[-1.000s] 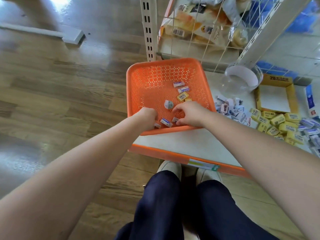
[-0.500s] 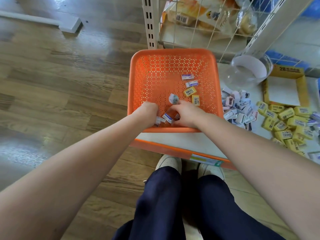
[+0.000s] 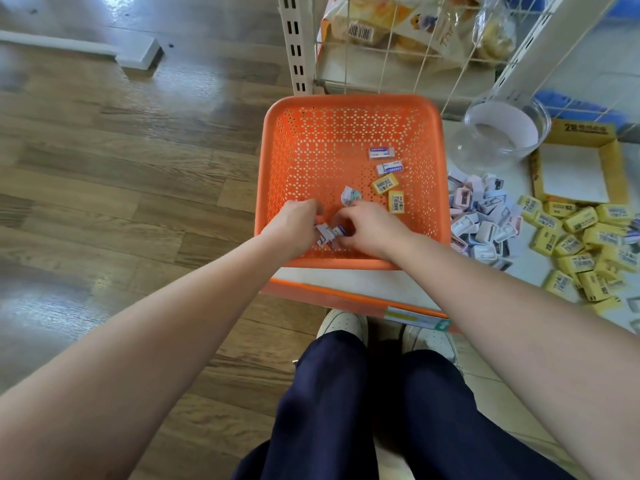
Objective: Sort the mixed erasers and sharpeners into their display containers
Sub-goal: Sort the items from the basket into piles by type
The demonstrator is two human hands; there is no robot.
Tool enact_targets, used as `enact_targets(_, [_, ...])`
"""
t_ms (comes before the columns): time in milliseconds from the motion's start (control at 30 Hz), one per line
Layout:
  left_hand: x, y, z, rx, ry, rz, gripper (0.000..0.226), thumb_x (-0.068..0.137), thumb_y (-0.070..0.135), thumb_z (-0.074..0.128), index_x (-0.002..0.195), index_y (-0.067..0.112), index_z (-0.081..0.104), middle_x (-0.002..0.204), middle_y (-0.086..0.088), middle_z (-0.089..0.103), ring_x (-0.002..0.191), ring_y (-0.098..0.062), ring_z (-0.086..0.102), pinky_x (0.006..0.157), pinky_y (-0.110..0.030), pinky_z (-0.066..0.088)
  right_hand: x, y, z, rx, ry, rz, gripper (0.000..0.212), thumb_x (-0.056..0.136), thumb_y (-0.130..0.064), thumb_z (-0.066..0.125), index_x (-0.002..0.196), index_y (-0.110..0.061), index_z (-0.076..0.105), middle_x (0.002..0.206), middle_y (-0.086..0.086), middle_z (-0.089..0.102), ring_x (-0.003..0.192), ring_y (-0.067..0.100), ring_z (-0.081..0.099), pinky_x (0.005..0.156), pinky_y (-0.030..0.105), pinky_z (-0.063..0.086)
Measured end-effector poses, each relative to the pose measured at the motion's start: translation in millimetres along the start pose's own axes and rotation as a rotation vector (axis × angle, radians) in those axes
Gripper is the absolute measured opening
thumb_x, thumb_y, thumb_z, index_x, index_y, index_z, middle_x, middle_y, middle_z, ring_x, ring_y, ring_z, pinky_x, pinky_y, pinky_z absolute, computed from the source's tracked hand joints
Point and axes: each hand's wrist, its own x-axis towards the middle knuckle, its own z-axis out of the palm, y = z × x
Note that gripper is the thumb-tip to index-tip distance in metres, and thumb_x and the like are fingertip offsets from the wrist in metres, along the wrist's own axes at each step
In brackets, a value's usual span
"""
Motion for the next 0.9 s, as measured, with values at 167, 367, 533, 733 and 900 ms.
enact_targets(167, [1.4,4.1,-3.2,0.008,-0.019,-0.001,0.037,0.089,0.012,0.055,0.126,0.010,0.055,0.118,-0.016,0.057,0.101,-0.031,0.058,0.082,-0.037,0.052,2.2,0.0,-3.1,-0.074,0.013,0.007,0.020,0.083,-0.022,0.060,0.103,-0.019,0.063,0.105,0.004,0.060,0.100,0.023,0.056,0.078,0.038,0.051])
enact_targets(367, [2.0,5.7,-6.2,-0.069,0.116,0.073,0.024,0.086,0.014,0.055,0.107,0.008,0.064,0.095,-0.010,0.053,0.091,-0.028,0.054,0.070,-0.025,0.034,6.0,11.9,-10.1,-0.049,0.136,0.072,0.024,0.086,-0.017,0.053,0.109,-0.013,0.060,0.113,0.010,0.056,0.108,0.028,0.051,0.086,0.037,0.046])
enact_targets(533, [0.0,6.0,-9.2,-0.121,0.192,0.105,0.023,0.086,0.014,0.057,0.107,0.007,0.065,0.095,-0.010,0.061,0.091,-0.024,0.053,0.067,-0.020,0.029,20.8,36.0,-31.4,0.092,0.359,0.192,0.038,0.087,-0.010,0.052,0.124,-0.009,0.054,0.128,0.012,0.046,0.115,0.027,0.049,0.098,0.030,0.036])
enact_targets(733, [-0.5,8.1,-9.0,-0.182,0.214,0.107,0.024,0.088,0.013,0.056,0.109,0.008,0.065,0.102,-0.009,0.066,0.092,-0.024,0.057,0.071,-0.025,0.037,30.5,42.7,-23.6,0.089,0.233,0.310,0.050,0.084,-0.002,0.057,0.132,-0.009,0.049,0.141,0.012,0.035,0.125,0.030,0.041,0.106,0.028,0.029])
enact_targets(900, [-1.1,9.8,-8.3,-0.194,0.232,0.104,0.024,0.087,0.012,0.057,0.108,0.009,0.066,0.102,-0.009,0.068,0.097,-0.024,0.059,0.079,-0.028,0.043,23.6,39.9,-17.8,0.016,0.174,0.204,0.036,0.081,-0.005,0.062,0.116,-0.012,0.062,0.125,0.012,0.055,0.112,0.028,0.052,0.090,0.028,0.041])
